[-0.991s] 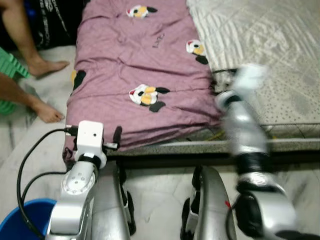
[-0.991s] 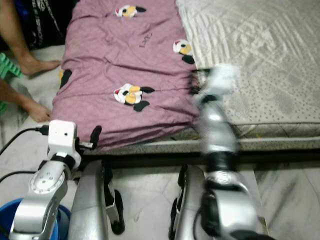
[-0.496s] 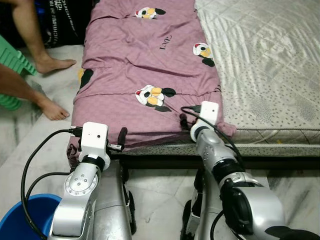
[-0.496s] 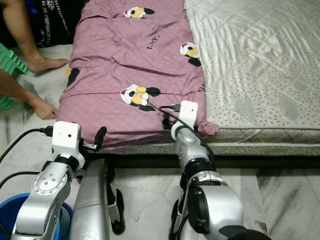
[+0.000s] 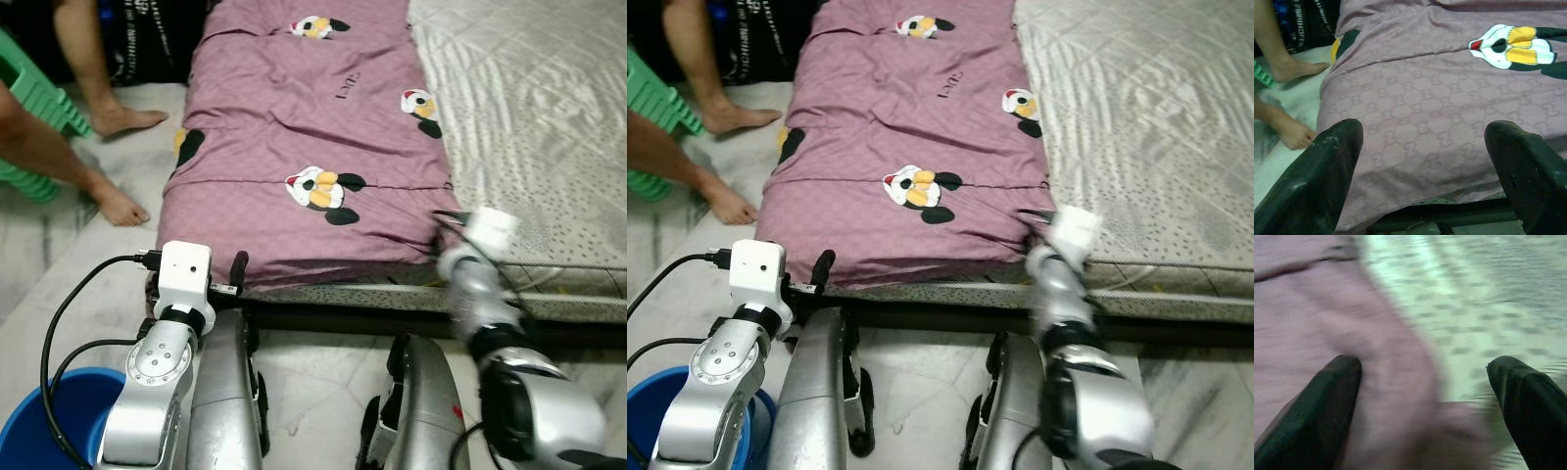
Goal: Clean up the room
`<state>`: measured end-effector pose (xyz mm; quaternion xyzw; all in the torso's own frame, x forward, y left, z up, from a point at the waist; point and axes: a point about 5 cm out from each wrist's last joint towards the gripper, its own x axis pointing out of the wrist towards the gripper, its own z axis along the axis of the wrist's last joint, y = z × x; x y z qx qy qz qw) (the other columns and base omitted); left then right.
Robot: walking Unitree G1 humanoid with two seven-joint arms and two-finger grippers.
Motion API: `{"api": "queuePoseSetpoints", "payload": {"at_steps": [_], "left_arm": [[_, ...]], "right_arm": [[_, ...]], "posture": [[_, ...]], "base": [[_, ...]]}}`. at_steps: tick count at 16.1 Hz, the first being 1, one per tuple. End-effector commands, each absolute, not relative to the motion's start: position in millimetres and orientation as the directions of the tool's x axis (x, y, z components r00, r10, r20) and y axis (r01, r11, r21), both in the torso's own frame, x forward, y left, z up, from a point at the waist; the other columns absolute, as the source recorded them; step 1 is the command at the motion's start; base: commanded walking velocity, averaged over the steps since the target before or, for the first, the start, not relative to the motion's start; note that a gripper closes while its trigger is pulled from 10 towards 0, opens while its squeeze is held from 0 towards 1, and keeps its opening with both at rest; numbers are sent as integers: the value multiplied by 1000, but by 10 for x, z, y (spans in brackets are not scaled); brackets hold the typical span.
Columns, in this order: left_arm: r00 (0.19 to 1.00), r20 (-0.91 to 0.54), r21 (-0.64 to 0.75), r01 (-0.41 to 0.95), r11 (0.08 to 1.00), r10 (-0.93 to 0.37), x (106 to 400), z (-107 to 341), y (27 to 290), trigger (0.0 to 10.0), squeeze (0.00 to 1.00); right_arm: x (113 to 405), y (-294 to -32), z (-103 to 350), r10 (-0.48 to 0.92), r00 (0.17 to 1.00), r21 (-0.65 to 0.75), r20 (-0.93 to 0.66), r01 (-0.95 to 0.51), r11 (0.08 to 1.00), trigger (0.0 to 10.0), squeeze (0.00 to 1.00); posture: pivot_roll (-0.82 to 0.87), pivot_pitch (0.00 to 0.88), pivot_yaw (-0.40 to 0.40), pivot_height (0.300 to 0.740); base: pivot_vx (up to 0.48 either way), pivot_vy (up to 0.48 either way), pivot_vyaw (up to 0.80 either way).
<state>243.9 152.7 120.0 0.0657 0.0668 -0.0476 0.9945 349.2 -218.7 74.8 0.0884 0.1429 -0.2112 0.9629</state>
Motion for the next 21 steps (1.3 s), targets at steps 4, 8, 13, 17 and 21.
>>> {"api": "queuePoseSetpoints", "payload": {"at_steps": [4, 8, 13, 17, 21], "left_arm": [[989, -131, 118, 86, 989, -70, 2400, 1179, 1554, 10000, 0], [993, -94, 87, 75, 993, -66, 2382, 1211, 1581, 10000, 0], [996, -62, 50, 67, 996, -64, 2409, 1199, 1640, 10000, 0], [996, -52, 33, 75, 997, -74, 2509, 1162, 1595, 10000, 0], [995, -21, 21, 93, 995, -93, 2644, 1170, 1530, 10000, 0]], "right_arm": [[3356, -2294, 764, -367, 904, 121, -220, 399, 909, 10000, 0], [3053, -2216, 1159, -223, 970, -39, 99, 227, 973, 10000, 0], [2722, -1955, 1382, -72, 986, -4, 151, 73, 997, 10000, 0], [2570, -1797, 1350, -35, 992, 69, 121, 27, 997, 10000, 0], [2644, -1829, 1408, -37, 992, 66, 119, 29, 997, 10000, 0]], "posture": [[102, 194, -5, 561], [63, 173, 5, 561], [-12, 120, 34, 561], [-35, 68, 45, 579], [-45, 17, 45, 629]], "base": [[0, 0, 0], [0, 0, 0], [0, 0, 0], [0, 0, 0], [0, 0, 0]]}}
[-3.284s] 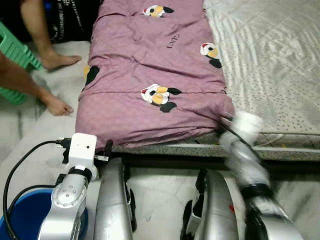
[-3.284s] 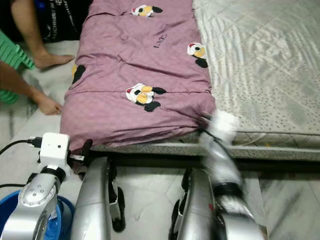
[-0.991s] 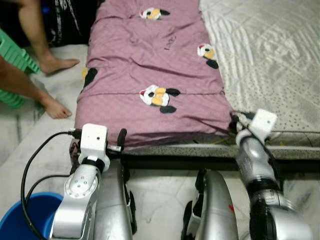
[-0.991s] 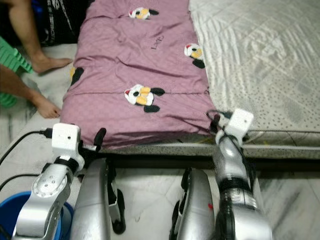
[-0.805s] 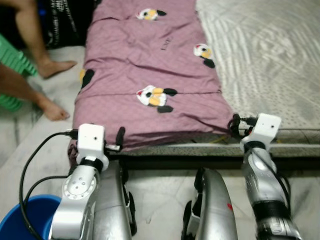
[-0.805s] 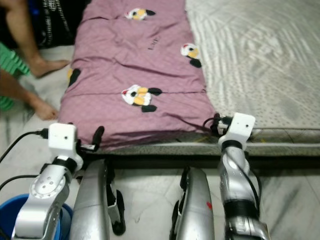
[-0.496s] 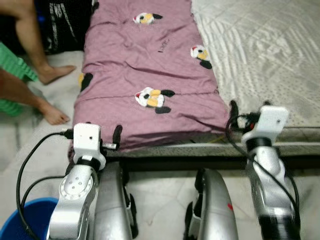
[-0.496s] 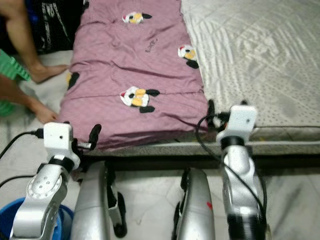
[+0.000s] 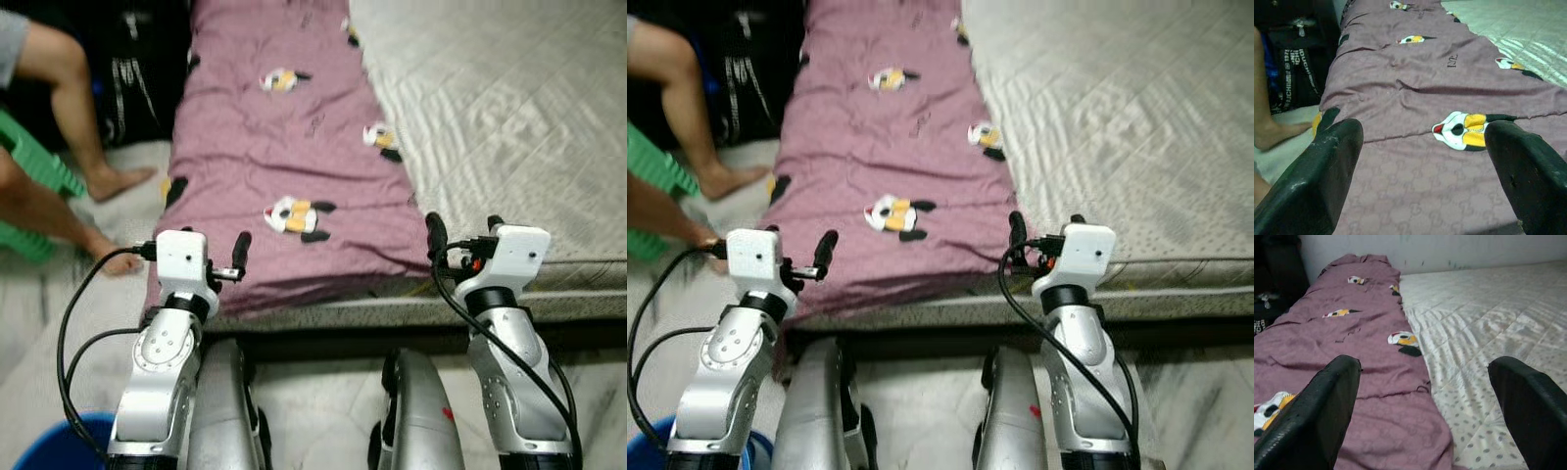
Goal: Clean up the room
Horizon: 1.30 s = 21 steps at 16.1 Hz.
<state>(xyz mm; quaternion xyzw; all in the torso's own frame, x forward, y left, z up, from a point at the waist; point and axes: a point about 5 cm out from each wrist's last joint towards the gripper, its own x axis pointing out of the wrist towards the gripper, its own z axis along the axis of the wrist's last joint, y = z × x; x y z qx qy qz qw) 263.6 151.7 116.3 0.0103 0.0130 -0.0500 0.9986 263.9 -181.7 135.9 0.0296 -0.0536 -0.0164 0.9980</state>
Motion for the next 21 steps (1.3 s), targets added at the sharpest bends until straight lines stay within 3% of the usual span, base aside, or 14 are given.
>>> {"api": "queuePoseSetpoints", "payload": {"at_steps": [1, 10, 12, 21], "left_arm": [[995, -17, 19, 96, 995, -96, 2670, 1166, 1516, 10000, 0], [991, -5, 11, 132, 991, -132, 2803, 1114, 1408, 10000, 0], [982, -56, -8, 181, 984, -181, 2792, 962, 1359, 10000, 0], [982, -88, 7, 171, 985, -170, 2737, 798, 1360, 10000, 0]], "right_arm": [[2669, -1838, 1426, -39, 992, 65, 124, 31, 997, 10000, 0], [2771, -1767, 1383, -28, 993, 66, 118, 20, 998, 10000, 0], [2798, -1730, 1337, -14, 994, 57, 104, 8, 998, 10000, 0], [2710, -1680, 1166, 37, 998, 4, 50, -37, 999, 10000, 0]], "posture": [[-48, 7, 47, 644], [-54, 0, 54, 740], [-59, 0, 50, 740], [-66, 0, 47, 740]], "base": [[0, 0, 0], [0, 0, 0], [0, 0, 0], [0, 0, 89]]}}
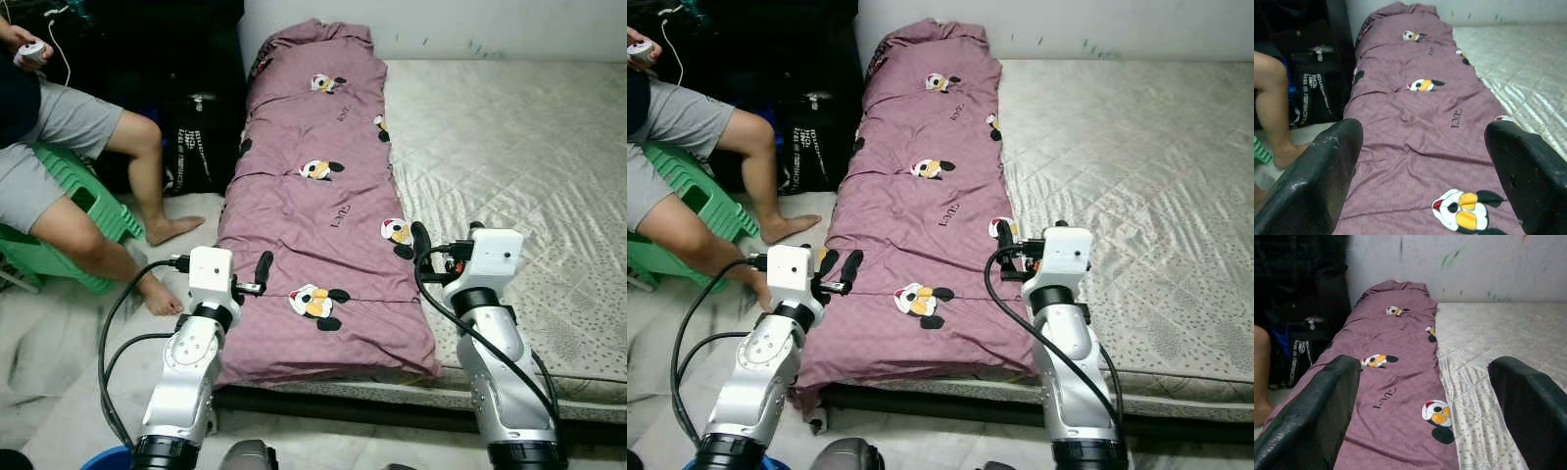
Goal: Clean up the room
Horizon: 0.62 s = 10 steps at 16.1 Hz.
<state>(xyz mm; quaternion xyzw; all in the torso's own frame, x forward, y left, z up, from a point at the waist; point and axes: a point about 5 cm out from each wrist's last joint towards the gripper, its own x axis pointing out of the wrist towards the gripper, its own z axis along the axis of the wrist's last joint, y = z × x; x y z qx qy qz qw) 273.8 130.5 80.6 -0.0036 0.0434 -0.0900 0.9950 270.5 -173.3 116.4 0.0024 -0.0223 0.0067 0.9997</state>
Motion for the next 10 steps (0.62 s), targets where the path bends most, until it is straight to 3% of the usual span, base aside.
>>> {"api": "queuePoseSetpoints", "payload": {"at_steps": [1, 10], "left_arm": [[982, -83, 8, 168, 986, -167, 2742, 808, 1362, 10000, 0], [985, -71, 13, 161, 987, -160, 2736, 826, 1359, 10000, 0]], "right_arm": [[2707, -1670, 1174, 52, 997, -2, 57, -52, 999, 10000, 0], [2691, -1658, 1119, 77, 996, -22, 43, -76, 997, 10000, 0]], "posture": [[-67, 0, 48, 740], [-65, 0, 44, 740]], "base": [[0, 0, 800], [0, 0, 800]]}}
